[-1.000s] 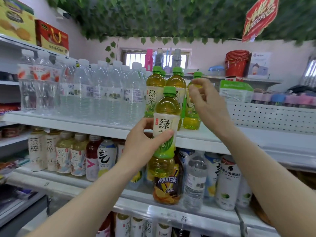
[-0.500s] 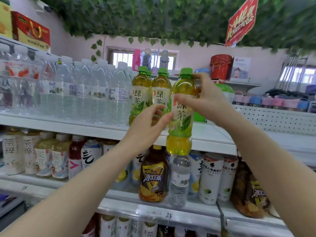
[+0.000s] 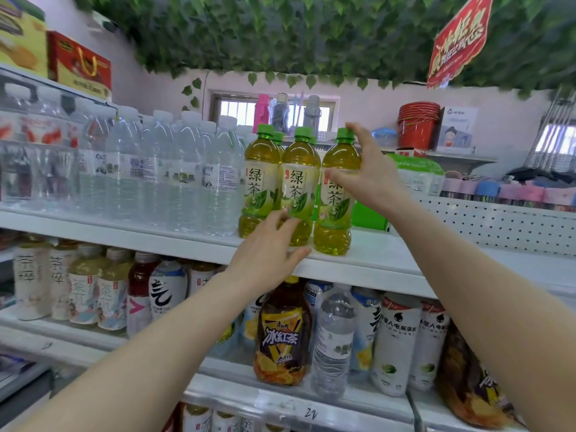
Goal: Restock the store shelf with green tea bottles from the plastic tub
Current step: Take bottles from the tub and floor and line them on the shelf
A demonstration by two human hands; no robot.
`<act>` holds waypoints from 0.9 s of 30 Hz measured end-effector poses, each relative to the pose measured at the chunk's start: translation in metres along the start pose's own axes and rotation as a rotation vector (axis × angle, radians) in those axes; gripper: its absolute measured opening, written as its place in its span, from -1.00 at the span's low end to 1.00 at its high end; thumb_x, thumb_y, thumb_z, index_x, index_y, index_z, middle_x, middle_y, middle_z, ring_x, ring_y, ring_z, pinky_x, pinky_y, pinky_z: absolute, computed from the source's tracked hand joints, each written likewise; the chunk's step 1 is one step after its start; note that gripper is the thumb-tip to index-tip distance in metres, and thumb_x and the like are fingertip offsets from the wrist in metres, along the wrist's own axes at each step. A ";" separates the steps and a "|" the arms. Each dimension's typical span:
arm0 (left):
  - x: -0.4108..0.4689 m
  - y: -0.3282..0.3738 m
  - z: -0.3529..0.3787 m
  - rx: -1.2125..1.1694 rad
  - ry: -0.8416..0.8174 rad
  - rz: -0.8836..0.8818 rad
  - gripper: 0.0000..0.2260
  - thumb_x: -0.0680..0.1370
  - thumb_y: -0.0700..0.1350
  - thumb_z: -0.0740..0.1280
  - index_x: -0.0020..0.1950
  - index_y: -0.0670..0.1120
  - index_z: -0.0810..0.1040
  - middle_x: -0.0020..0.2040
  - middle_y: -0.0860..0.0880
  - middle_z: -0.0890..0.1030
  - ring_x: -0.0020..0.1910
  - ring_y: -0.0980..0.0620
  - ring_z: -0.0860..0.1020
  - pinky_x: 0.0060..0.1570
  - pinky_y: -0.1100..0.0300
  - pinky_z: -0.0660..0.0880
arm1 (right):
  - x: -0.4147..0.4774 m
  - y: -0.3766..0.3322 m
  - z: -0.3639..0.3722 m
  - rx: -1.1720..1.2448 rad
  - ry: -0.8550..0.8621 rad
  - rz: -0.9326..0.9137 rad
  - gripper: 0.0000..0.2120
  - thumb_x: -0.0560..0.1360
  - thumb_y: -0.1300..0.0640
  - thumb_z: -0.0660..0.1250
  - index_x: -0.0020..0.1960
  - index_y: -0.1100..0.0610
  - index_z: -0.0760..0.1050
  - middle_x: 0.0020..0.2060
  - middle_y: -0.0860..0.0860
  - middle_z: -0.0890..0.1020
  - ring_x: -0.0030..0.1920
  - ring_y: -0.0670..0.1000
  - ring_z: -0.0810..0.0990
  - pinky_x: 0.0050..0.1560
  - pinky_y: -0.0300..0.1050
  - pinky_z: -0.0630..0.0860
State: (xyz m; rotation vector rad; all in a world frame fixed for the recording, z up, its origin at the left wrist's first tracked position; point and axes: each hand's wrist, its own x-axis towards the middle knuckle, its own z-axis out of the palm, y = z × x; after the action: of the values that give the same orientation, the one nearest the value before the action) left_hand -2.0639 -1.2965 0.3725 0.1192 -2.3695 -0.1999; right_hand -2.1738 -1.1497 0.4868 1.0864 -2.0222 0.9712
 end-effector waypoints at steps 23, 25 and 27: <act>-0.004 -0.008 -0.026 0.146 -0.009 0.080 -0.52 0.61 0.10 0.23 0.48 -0.08 0.36 0.40 -0.06 0.40 0.33 -0.05 0.41 0.25 0.06 0.42 | 0.000 0.000 0.010 -0.381 0.047 -0.023 -0.36 0.57 -0.14 0.27 0.54 0.02 0.11 0.27 0.21 0.50 0.17 0.26 0.54 0.08 0.10 0.49; -0.010 -0.010 -0.041 0.145 0.005 0.090 -0.53 0.62 0.10 0.23 0.48 -0.06 0.35 0.38 -0.05 0.42 0.30 -0.05 0.43 0.21 0.05 0.44 | -0.009 -0.009 0.005 -0.456 0.052 -0.040 -0.44 0.59 -0.13 0.24 0.50 0.09 0.23 0.29 0.20 0.49 0.21 0.26 0.52 0.07 0.09 0.49; -0.021 -0.012 -0.057 0.140 0.029 0.099 -0.54 0.61 0.11 0.23 0.48 -0.03 0.36 0.37 -0.03 0.43 0.28 -0.03 0.45 0.16 0.06 0.46 | -0.022 -0.021 0.001 -0.519 0.052 -0.061 -0.51 0.61 -0.10 0.21 0.44 0.13 0.33 0.29 0.18 0.49 0.21 0.24 0.51 0.04 0.06 0.49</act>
State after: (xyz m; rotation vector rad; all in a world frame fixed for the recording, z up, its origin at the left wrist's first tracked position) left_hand -2.0091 -1.3120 0.3970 0.0702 -2.3530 0.0151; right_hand -2.1463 -1.1499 0.4752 0.8200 -2.0243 0.3978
